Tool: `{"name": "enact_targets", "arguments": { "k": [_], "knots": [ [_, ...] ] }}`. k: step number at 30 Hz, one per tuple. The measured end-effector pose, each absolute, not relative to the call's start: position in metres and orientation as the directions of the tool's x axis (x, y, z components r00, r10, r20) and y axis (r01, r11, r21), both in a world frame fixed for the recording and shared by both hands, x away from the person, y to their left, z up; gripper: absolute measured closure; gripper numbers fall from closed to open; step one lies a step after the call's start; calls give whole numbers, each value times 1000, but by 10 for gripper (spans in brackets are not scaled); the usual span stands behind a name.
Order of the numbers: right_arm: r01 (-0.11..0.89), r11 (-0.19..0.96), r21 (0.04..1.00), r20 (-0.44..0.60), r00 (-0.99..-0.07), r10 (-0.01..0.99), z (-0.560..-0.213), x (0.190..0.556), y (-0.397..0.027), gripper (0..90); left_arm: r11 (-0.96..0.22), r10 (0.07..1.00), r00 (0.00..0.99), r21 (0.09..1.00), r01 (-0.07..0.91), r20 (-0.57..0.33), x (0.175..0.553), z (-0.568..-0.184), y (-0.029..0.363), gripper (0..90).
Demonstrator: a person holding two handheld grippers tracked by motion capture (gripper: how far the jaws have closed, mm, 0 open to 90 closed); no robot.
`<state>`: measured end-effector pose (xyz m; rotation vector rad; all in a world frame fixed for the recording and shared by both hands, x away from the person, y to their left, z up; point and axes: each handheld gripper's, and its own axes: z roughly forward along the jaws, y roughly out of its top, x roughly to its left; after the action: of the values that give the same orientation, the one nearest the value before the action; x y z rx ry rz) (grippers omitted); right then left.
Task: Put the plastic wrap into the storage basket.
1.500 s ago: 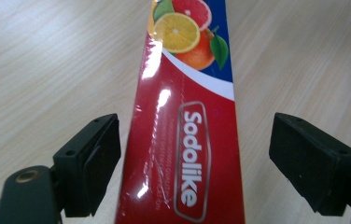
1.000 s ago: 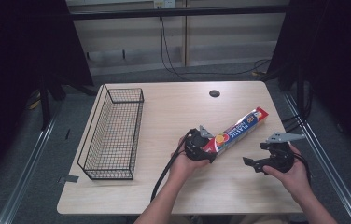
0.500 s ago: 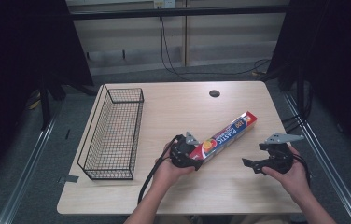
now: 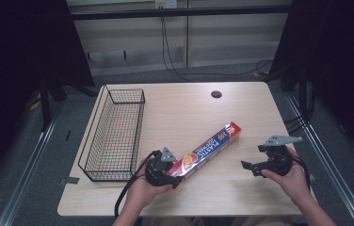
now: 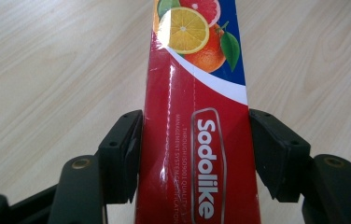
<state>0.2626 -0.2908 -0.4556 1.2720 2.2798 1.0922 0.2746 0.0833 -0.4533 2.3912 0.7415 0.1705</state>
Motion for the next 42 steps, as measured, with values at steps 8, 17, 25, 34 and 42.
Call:
{"name": "enact_targets", "arguments": {
  "k": [8,17,25,34,42],
  "knots": [
    [593,309,744,97,-554,827,-455,263,-291,42,-599,556,824,636,486,-106,287,-435,76,257],
    [585,312,748,93,-559,824,-455,262,-290,42,-639,518,846,603,479,-123,319,-420,28,203],
    [579,315,752,85,-560,824,-454,261,-293,42,-664,514,846,559,497,-141,337,-426,-4,192],
    [580,299,758,97,-554,827,-453,260,-296,42,-713,526,843,482,510,-114,350,-442,-24,229],
    [579,297,759,102,-557,825,-452,261,-297,42,-736,529,844,448,507,-88,355,-450,-33,309]
  ]
}}
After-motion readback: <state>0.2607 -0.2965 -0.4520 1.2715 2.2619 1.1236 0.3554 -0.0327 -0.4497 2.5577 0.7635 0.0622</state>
